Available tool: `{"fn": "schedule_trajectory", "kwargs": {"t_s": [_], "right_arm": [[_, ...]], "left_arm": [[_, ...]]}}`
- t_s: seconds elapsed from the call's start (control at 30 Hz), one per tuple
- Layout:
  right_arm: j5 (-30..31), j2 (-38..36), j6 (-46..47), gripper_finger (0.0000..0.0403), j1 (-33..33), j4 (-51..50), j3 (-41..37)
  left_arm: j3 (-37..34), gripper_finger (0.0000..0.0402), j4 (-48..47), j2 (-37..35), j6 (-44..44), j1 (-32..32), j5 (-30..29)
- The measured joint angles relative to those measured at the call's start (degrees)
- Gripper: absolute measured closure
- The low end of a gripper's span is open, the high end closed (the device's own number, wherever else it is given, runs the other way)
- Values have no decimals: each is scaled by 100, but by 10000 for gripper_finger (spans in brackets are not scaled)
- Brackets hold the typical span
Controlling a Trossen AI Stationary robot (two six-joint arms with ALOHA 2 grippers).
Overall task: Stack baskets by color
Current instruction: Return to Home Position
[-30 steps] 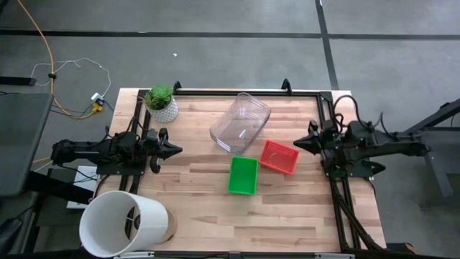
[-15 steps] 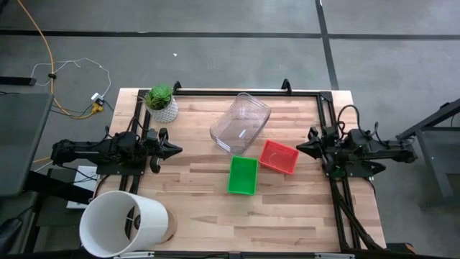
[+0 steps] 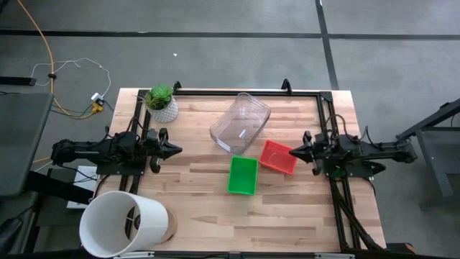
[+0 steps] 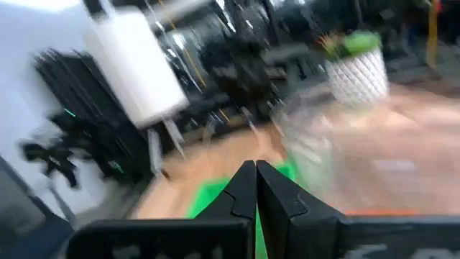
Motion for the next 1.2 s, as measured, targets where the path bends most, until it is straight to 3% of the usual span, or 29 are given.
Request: {"fn": "schedule_trajectory", "kwargs": {"t_s": [0.3,0.67,1.2], "right_arm": [[-24,166,-662,403,2,-244,2],[-89,555,-716,403,2,-265,2],[-76,554,-716,403,2,-269,2]], "left_arm": [[0,401,-5,0,0,0,0],[-1,401,-6,0,0,0,2],[1,401,-6,0,0,0,2]]}}
